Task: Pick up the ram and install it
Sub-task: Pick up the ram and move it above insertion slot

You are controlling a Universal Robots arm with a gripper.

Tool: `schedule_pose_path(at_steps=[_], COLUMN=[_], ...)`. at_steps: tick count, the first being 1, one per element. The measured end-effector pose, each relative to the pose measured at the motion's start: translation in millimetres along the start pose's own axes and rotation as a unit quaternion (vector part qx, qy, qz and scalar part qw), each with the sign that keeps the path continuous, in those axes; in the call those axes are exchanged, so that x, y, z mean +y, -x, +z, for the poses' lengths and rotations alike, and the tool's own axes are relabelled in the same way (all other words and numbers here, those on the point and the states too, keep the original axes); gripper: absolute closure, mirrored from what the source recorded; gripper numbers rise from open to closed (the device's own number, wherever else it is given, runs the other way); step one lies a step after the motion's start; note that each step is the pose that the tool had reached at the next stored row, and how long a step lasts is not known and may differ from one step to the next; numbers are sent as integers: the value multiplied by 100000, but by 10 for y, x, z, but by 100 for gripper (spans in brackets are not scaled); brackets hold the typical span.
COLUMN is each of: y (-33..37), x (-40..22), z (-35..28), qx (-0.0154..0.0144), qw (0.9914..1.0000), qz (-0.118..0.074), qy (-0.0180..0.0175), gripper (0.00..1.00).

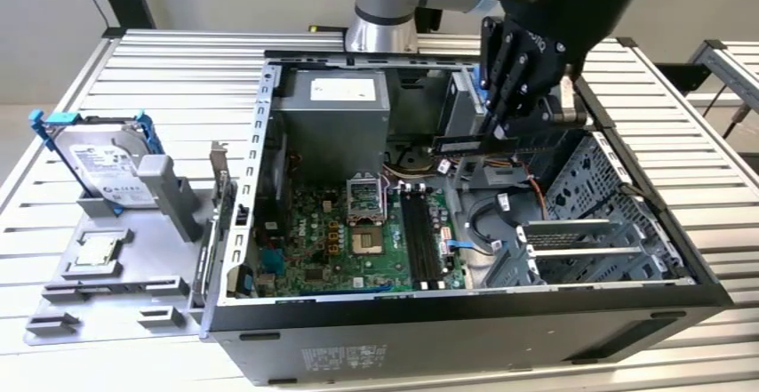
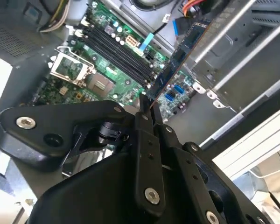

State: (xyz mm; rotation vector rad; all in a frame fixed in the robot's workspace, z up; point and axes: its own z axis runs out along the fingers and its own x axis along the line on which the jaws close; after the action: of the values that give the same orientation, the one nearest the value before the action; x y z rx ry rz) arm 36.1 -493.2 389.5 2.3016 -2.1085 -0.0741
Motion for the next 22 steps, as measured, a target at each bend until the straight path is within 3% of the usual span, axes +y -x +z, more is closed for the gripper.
schedule_pose_path(at_steps=[3, 8, 13, 22], y=[48, 70, 80, 190], x=[-5, -9, -11, -22], z=[4, 39, 71, 98], qx=[-1132, -1291, -1648, -1692], qw=[99994, 99989, 99964, 99951], qz=[-61, 709, 2117, 2619], qy=[-105, -141, -216, -233], gripper=[100, 100, 100, 100])
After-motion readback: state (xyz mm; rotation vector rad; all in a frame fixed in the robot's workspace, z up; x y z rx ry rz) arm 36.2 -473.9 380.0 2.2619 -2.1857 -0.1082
